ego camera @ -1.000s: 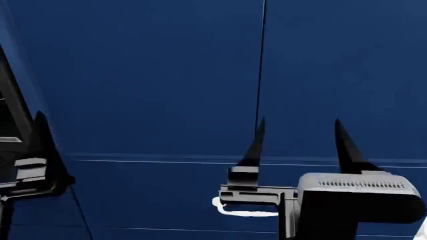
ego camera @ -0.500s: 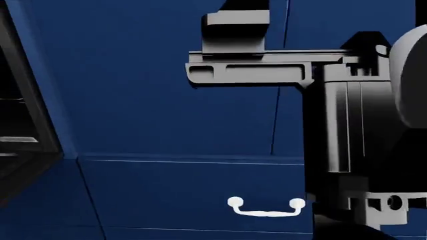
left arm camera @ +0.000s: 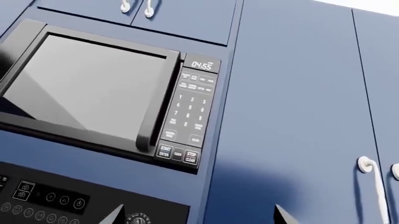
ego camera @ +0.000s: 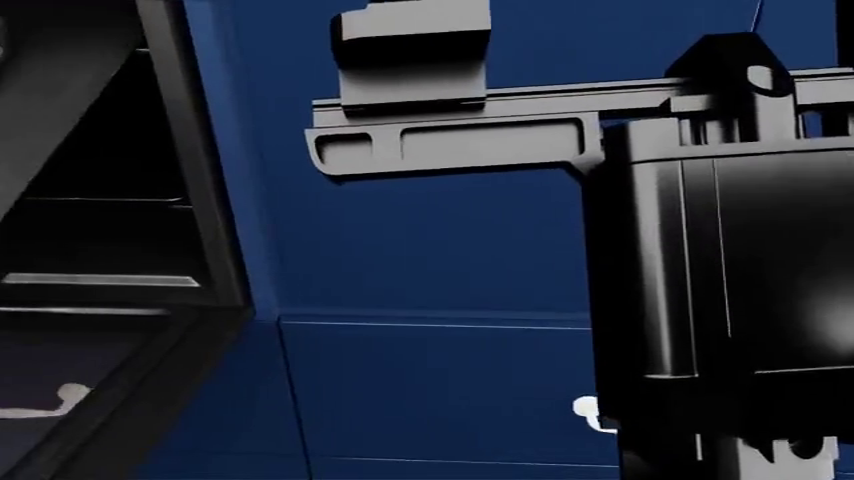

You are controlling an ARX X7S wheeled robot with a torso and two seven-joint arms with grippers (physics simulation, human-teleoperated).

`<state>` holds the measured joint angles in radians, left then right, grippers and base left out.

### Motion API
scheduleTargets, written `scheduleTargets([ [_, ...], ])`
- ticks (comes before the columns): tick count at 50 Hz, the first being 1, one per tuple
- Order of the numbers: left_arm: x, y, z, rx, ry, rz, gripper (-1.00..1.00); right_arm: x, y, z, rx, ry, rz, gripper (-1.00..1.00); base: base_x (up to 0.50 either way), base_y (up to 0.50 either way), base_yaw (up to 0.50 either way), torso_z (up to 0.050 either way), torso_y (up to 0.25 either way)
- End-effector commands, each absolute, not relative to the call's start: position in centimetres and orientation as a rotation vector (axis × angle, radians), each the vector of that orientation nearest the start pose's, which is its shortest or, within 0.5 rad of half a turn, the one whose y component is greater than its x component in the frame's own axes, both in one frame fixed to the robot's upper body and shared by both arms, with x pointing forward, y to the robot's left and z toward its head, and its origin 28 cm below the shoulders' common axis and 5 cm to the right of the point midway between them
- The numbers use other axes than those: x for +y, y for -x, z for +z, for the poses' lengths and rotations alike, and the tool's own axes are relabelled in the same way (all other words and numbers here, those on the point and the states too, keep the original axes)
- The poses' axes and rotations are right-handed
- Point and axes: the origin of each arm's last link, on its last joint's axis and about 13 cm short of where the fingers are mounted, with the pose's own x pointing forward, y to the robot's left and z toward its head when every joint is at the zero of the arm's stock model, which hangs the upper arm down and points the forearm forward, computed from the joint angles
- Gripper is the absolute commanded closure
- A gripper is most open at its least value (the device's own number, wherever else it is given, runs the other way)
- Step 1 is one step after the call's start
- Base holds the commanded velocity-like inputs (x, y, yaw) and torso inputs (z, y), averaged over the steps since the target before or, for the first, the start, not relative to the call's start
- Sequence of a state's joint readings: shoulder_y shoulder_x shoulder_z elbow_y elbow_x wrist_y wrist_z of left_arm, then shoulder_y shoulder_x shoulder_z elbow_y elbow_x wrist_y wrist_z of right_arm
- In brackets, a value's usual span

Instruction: Pick the fish from the top rack in the oven and place it on the plate on the counter.

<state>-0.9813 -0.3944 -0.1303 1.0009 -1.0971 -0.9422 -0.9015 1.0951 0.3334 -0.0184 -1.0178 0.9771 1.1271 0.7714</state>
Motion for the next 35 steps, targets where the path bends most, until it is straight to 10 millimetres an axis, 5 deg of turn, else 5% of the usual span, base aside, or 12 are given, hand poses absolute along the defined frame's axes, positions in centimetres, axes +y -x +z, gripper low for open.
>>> scheduleTargets([
  [1, 20.7, -17.2, 32.5, -0.812, 0.226, 0.000, -1.00, -8.1, -17.7, 32.9, -0.814, -0.009, 0.102, -1.00, 0.00, 0.50, 0.00, 0.000, 0.000],
  [35, 20.5, -18.0, 31.4, -0.786, 0.210, 0.014, -1.00, -8.4, -18.4, 31.7, -0.783, -0.024, 0.096, -1.00, 0.00, 0.50, 0.00, 0.000, 0.000],
])
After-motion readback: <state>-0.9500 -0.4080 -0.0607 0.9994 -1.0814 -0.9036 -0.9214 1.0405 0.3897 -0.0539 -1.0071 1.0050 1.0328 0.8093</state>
